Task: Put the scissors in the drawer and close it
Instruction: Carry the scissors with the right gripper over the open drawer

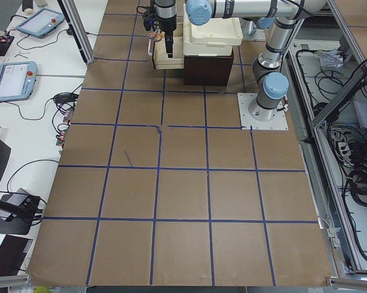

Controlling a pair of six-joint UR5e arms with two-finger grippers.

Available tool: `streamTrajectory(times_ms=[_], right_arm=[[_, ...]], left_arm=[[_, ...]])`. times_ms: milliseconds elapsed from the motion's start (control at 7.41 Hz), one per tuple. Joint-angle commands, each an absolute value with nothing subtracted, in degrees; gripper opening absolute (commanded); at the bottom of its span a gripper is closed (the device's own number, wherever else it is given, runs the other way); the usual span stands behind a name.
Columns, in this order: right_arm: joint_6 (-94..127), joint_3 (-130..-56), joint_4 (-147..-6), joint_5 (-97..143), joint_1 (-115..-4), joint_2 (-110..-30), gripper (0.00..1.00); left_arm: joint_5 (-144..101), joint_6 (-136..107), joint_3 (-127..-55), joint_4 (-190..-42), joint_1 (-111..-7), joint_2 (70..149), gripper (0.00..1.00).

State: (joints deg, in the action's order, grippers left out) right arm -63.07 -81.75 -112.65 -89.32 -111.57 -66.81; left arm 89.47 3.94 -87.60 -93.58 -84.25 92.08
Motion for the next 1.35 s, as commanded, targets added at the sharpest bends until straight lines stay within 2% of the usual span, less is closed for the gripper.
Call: streamTrajectory(times_ms=[0, 675, 945, 1215], right_arm=[[-61.7, -81.83, -112.68, -91.31, -113.47, -65.92, 0.03], [-62.22, -82.79, -109.34, -90.97, -113.47, -66.36, 0.06], [-62.31, -83.41, -109.42, -90.53, -113.47, -66.36, 0.19], [-61.96, -83.5, -108.99, -90.61, -113.47, -66.36, 0.23]], left_arm=[[89.47, 3.96, -87.71, -93.6, -84.2, 92.02, 1.0], [89.38, 4.04, -87.8, -93.6, -84.2, 91.93, 1.0], [89.38, 4.65, -87.8, -93.6, -84.2, 91.93, 1.0], [89.38, 4.83, -87.8, -93.6, -84.2, 91.93, 1.0]])
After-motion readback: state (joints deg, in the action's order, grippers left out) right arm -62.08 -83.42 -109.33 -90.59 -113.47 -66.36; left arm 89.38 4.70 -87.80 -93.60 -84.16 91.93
